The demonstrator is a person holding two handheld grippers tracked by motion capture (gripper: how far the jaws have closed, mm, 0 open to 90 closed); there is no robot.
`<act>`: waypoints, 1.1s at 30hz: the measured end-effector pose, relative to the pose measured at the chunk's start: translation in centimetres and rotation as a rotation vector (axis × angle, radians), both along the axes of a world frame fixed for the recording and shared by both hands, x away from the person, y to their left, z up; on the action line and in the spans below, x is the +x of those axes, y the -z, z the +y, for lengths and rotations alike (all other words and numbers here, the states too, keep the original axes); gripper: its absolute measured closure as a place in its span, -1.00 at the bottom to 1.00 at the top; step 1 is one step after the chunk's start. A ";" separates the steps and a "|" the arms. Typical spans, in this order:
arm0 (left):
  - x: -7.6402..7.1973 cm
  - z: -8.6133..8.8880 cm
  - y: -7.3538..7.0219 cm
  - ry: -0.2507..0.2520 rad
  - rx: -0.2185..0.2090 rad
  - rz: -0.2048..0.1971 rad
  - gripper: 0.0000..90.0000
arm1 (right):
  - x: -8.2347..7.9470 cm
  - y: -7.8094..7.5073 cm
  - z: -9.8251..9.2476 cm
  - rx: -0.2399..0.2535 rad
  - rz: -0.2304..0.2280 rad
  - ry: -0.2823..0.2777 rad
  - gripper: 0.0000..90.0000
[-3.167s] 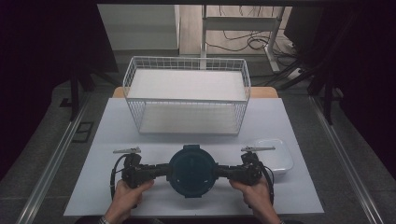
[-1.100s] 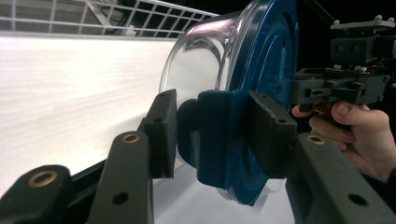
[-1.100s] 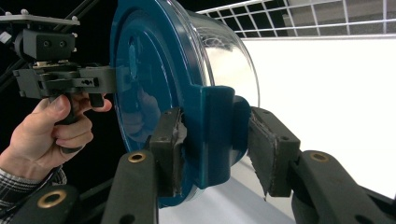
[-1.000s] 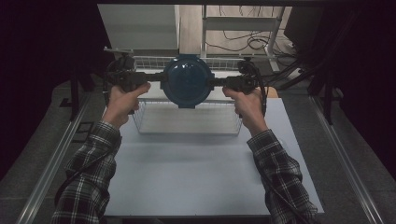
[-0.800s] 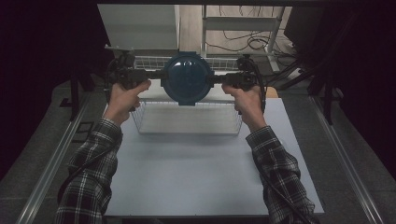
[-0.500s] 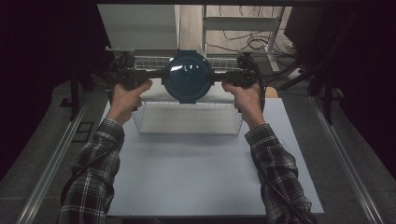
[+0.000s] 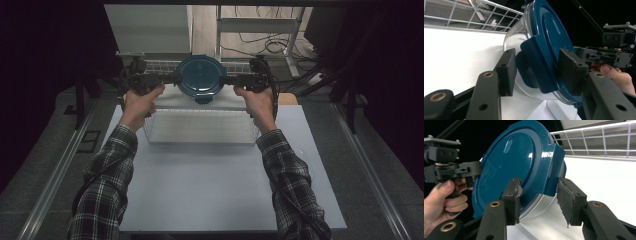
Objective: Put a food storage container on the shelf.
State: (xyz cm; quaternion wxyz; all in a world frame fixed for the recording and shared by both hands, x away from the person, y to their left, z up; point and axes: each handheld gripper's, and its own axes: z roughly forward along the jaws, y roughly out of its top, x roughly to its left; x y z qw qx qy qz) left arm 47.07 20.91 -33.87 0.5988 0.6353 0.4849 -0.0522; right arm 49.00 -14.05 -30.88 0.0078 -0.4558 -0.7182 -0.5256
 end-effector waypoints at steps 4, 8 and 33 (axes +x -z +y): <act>0.3 -0.5 -0.4 -0.012 0.040 -0.010 0.08 | -0.1 -0.2 0.3 -0.036 -0.015 0.030 0.20; 0.5 -1.1 -0.5 -0.051 0.122 -0.037 0.11 | 0.0 -0.1 0.3 -0.036 -0.025 0.067 0.19; -5.7 -3.3 0.5 -0.089 0.345 -0.235 0.90 | -3.9 1.2 0.1 -0.116 -0.158 -0.033 0.93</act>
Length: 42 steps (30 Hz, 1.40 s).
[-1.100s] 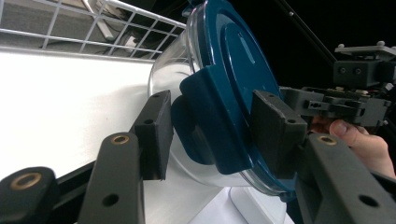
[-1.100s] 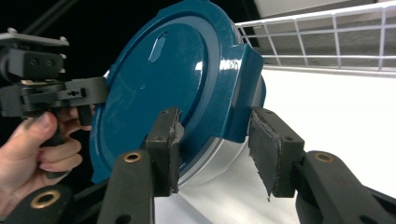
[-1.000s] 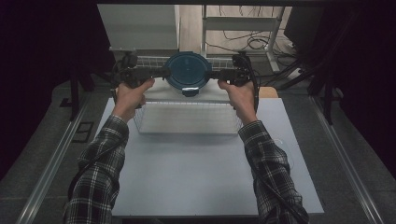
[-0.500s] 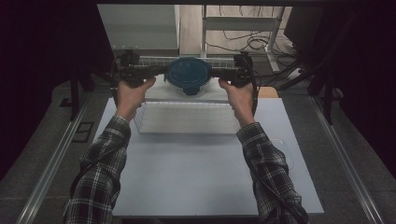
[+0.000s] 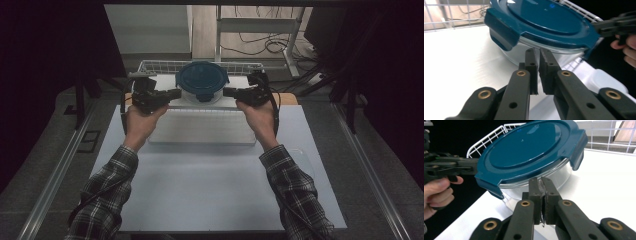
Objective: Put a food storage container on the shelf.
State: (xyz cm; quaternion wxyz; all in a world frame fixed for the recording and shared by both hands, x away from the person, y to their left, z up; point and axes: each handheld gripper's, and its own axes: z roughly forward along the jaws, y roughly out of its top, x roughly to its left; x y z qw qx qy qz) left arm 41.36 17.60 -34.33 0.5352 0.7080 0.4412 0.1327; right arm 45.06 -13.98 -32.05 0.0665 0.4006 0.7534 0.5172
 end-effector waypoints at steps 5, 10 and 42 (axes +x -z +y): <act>1.7 0.3 0.1 -0.055 0.004 0.041 0.90 | 0.1 -0.1 0.5 -0.005 -0.005 0.001 0.92; 2.0 0.6 0.2 -0.067 0.009 0.039 0.82 | 0.0 0.1 0.8 -0.003 -0.005 -0.005 0.87; -11.0 0.0 6.5 0.090 0.093 -0.060 -0.90 | -10.0 6.4 -1.2 -0.175 -0.148 -0.147 -0.78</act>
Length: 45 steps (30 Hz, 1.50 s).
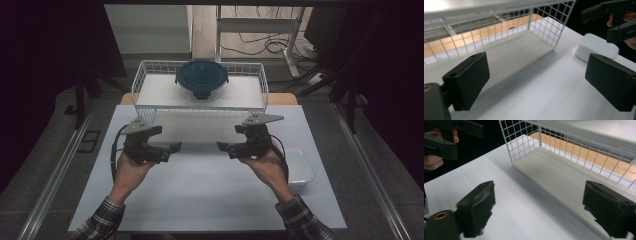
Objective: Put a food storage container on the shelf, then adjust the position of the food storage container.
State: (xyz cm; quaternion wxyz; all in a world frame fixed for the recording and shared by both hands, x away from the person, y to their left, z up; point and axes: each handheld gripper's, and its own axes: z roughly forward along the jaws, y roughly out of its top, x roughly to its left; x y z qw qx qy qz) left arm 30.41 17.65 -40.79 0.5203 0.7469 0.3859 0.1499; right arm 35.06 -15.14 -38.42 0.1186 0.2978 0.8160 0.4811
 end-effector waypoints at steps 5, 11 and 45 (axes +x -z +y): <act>-1.5 -0.5 1.3 -0.008 0.057 -0.038 -0.92 | -1.4 1.0 -1.0 -0.031 -0.023 0.010 -0.88; -3.4 -0.8 2.9 -0.019 0.138 -0.087 -0.91 | -3.3 2.3 -2.3 -0.025 -0.035 0.007 -0.89; -7.8 0.7 11.2 -0.019 0.245 -0.023 -0.97 | -6.7 9.1 -6.5 -0.097 0.042 0.172 -0.38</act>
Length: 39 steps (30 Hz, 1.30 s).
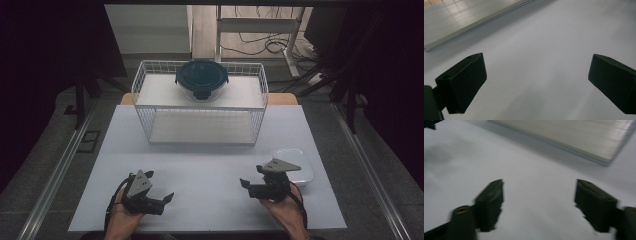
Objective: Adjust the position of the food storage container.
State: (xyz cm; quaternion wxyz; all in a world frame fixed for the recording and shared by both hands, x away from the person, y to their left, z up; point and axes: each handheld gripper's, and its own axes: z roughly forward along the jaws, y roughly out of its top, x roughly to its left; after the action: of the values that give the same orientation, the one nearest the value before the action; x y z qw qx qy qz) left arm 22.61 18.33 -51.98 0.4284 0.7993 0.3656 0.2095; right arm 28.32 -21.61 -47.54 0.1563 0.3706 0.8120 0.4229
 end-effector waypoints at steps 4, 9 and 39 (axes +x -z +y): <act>0.2 0.1 0.2 -0.006 0.002 0.012 -0.97 | 0.6 -0.9 -2.0 -0.032 -0.018 0.074 0.17; 0.1 0.1 0.2 -0.002 0.008 0.018 -0.96 | 1.6 -1.8 -5.3 -0.026 -0.001 0.140 0.83; 0.3 0.1 0.5 0.009 0.036 -0.003 -0.92 | 6.2 0.3 -16.1 -0.077 0.116 0.499 0.98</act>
State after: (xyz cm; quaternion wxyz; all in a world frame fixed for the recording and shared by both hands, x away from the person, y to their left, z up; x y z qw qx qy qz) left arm 22.89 18.42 -52.50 0.4153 0.8083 0.3577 0.2152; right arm 34.53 -37.69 -47.85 0.2230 0.5766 0.7187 0.3183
